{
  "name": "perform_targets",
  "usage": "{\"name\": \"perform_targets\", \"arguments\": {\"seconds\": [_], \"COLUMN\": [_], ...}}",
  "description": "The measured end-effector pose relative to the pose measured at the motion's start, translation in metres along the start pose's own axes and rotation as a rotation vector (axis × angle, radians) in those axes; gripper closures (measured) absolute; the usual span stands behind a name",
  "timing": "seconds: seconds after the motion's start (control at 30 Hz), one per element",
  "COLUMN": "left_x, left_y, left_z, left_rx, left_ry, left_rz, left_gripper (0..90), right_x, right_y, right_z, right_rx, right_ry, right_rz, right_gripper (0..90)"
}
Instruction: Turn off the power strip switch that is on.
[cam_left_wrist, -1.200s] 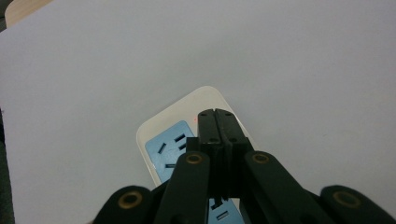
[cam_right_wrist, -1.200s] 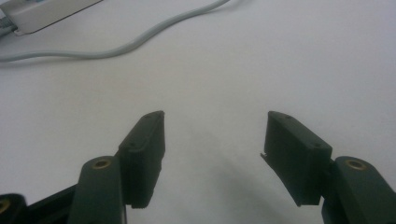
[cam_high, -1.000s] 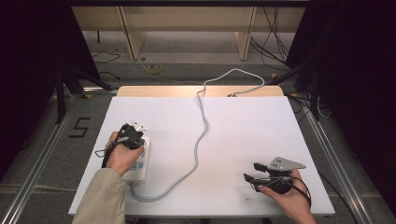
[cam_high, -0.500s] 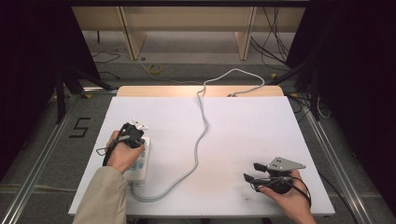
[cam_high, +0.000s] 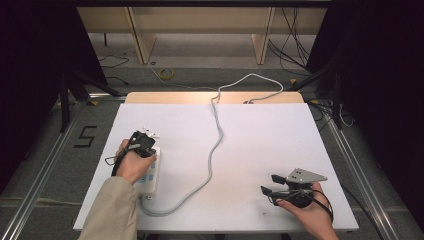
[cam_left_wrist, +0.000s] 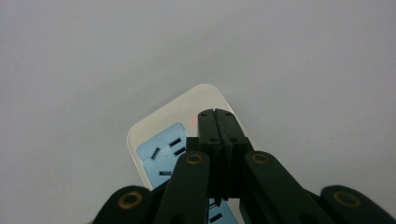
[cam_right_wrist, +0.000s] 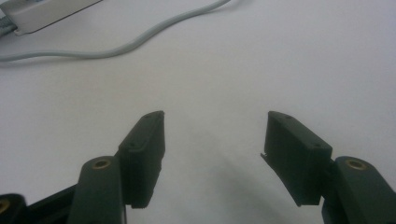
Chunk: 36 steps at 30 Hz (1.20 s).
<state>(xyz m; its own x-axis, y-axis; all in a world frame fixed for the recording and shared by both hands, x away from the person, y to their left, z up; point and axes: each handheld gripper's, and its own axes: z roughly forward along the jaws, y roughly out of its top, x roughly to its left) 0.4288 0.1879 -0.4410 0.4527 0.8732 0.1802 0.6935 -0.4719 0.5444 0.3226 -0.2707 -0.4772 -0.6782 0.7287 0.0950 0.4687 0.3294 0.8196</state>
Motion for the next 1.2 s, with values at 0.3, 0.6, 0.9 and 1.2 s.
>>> {"name": "perform_targets", "arguments": {"seconds": [0.3,0.6,0.9,1.2], "left_x": [0.0004,-0.0004,0.0004,0.0009], "left_y": [0.0019,0.0049,0.0063,0.0076], "left_z": [0.0008,0.0028,0.0050,0.0078], "left_rx": [0.001,0.018,0.034,0.047], "left_ry": [-0.004,-0.007,-0.008,-0.007], "left_rz": [-0.011,-0.015,-0.019,-0.027], "left_gripper": [89.8,89.7,89.8,89.8], "right_x": [0.0000,-0.0001,0.0000,0.0005], "right_y": [0.0000,0.0000,0.0000,0.0002], "right_z": [0.0002,0.0003,0.0002,0.0002], "right_rx": [0.000,0.001,0.001,0.001], "right_ry": [0.001,0.000,0.000,0.001], "right_rz": [-0.001,-0.002,-0.002,-0.002], "right_gripper": [39.2,39.2,39.2,39.2]}}
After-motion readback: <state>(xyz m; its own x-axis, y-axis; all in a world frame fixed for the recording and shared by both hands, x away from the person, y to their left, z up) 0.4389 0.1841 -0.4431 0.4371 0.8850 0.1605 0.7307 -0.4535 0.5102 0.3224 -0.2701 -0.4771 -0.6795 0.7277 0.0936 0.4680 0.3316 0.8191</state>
